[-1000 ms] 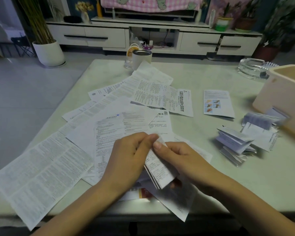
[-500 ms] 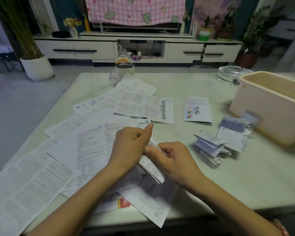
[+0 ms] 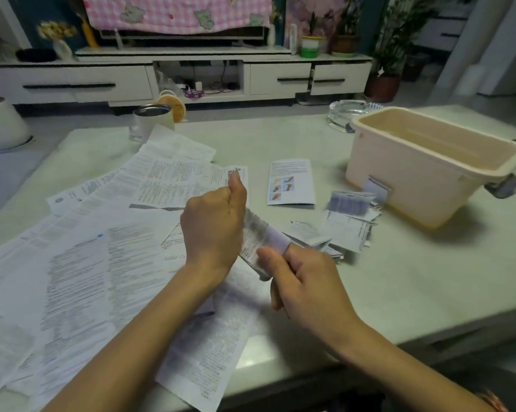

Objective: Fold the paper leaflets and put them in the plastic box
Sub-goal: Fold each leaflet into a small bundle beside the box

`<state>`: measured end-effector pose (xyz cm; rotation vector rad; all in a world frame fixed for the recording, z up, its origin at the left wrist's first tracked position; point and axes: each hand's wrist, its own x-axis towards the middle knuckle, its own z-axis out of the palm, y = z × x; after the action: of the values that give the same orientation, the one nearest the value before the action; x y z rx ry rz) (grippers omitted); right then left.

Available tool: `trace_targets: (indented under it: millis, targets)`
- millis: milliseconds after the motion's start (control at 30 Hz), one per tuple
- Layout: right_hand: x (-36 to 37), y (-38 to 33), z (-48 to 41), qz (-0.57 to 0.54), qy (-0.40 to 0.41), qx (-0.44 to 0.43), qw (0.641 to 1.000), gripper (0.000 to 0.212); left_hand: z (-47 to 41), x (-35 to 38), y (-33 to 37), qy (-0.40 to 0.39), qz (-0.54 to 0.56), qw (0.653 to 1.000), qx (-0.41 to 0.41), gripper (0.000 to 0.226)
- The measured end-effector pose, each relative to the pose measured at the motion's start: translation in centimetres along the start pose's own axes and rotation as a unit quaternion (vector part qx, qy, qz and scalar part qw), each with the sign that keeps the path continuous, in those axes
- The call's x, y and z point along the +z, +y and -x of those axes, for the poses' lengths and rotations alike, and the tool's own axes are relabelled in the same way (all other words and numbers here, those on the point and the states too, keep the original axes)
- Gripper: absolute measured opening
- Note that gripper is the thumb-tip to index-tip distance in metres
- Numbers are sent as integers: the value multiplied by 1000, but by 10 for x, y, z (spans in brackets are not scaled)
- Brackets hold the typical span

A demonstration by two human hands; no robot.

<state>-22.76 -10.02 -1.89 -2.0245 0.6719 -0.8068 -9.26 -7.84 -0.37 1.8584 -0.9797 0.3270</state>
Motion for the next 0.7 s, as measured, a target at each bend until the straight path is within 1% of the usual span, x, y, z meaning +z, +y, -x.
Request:
trace_targets:
  millis: [67, 133, 200, 300, 367, 433, 467, 500, 567, 600, 633, 700]
  targets:
    - [-8, 3, -4, -15, 3, 6, 1000, 47, 1, 4, 4, 12, 15, 1000, -2, 58]
    - [-20, 6, -9, -44, 6, 30, 999, 39, 2, 11, 14, 25, 27, 999, 18, 60]
    - [-31, 7, -14, -90, 35, 51, 994, 30, 2, 17, 24, 41, 44, 998, 35, 59]
    - [-46, 8, -20, -145, 84, 59, 984, 27, 1, 27, 42, 43, 62, 996, 44, 52]
    - [-52, 10, -23, -183, 94, 81, 975, 29, 1, 35, 49, 50, 56, 995, 67, 50]
    - [-54, 14, -24, -215, 109, 102, 965, 40, 2, 43, 52, 52, 49, 995, 69, 54]
    - [-54, 18, -25, -203, 124, 96, 966, 46, 3, 48, 53, 52, 48, 996, 61, 56]
    - [-53, 22, -24, -163, 147, 76, 973, 49, 5, 51, 55, 45, 49, 997, 49, 57]
    - [-52, 32, -23, -38, 202, 7, 979, 52, 8, 55, 60, 15, 59, 998, 5, 56]
    - [-53, 35, -23, 18, 227, -30, 973, 48, 9, 56, 62, 6, 65, 998, -15, 56]
    - [-54, 37, -23, 45, 242, -63, 967, 45, 10, 57, 64, 1, 71, 997, -31, 57]
    - [-54, 38, -24, 42, 252, -110, 960, 43, 7, 56, 68, -5, 86, 995, -52, 60]
